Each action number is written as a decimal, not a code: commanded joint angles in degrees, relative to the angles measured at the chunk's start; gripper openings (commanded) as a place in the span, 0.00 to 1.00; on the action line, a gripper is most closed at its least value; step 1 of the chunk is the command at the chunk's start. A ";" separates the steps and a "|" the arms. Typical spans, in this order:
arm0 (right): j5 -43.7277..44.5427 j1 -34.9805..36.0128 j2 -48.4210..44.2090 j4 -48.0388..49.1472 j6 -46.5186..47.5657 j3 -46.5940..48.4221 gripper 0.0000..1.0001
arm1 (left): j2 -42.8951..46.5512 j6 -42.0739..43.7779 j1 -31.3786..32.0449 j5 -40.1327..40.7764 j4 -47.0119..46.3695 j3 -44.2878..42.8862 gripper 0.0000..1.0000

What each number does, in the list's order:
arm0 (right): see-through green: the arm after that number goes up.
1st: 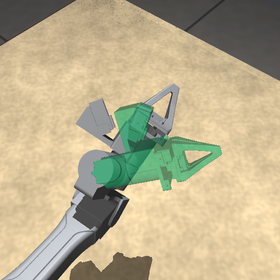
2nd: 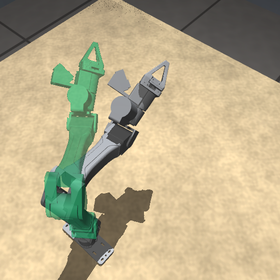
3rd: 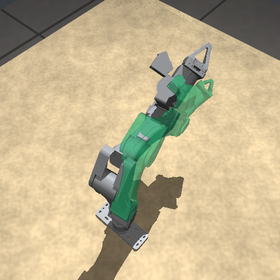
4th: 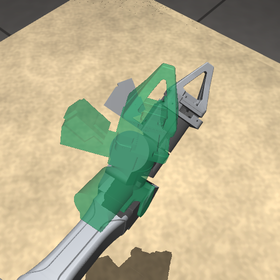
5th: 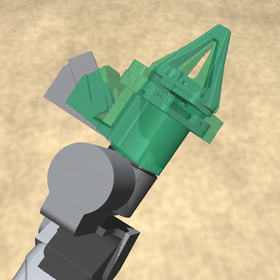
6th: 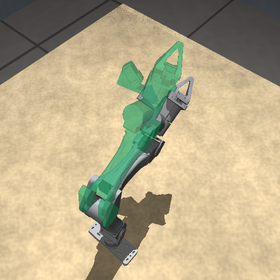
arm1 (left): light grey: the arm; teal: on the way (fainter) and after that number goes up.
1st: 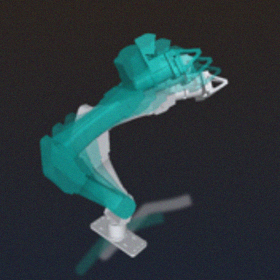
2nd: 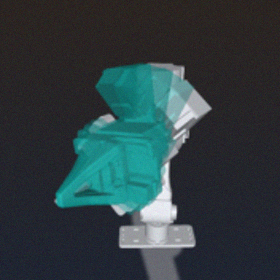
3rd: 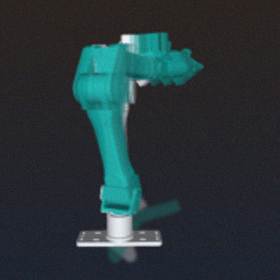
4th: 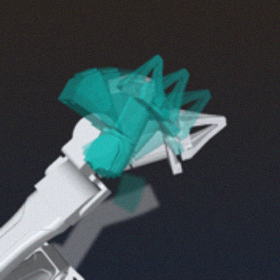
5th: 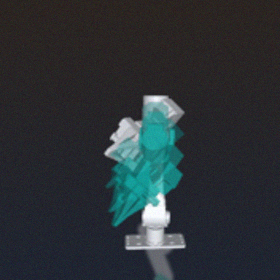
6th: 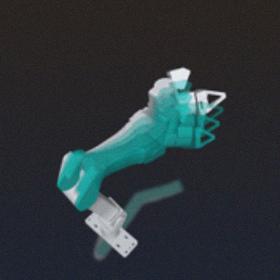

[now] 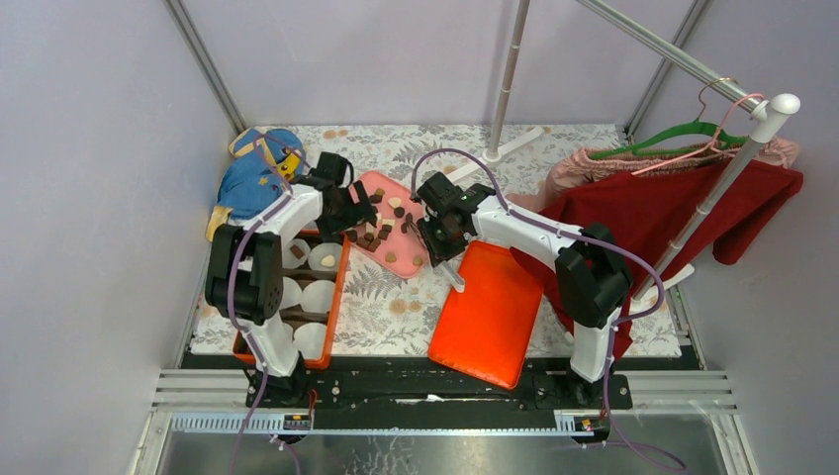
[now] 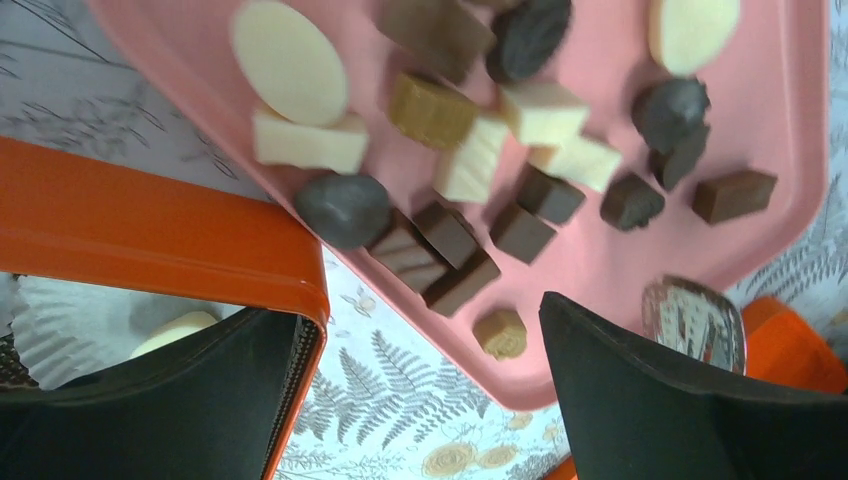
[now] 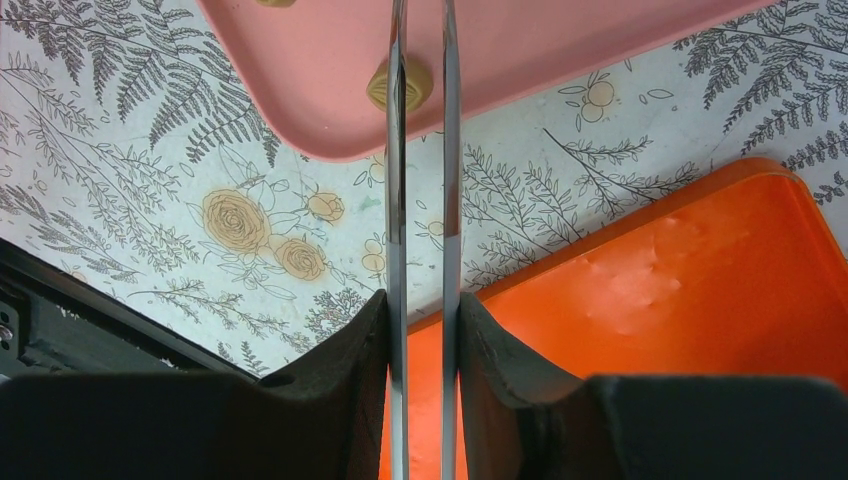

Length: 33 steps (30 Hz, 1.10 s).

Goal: Pack the chocolate

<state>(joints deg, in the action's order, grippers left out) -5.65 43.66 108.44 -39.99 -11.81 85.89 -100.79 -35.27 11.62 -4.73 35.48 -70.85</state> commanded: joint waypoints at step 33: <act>-3.01 1.08 -3.76 2.21 0.06 0.82 0.33 | 21.66 -2.92 -39.15 14.59 4.89 13.81 0.99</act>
<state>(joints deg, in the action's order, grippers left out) -7.20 44.01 108.38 -38.65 -12.45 85.97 -79.61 -35.77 -23.31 6.11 40.38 -60.84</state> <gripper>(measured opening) 0.335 0.986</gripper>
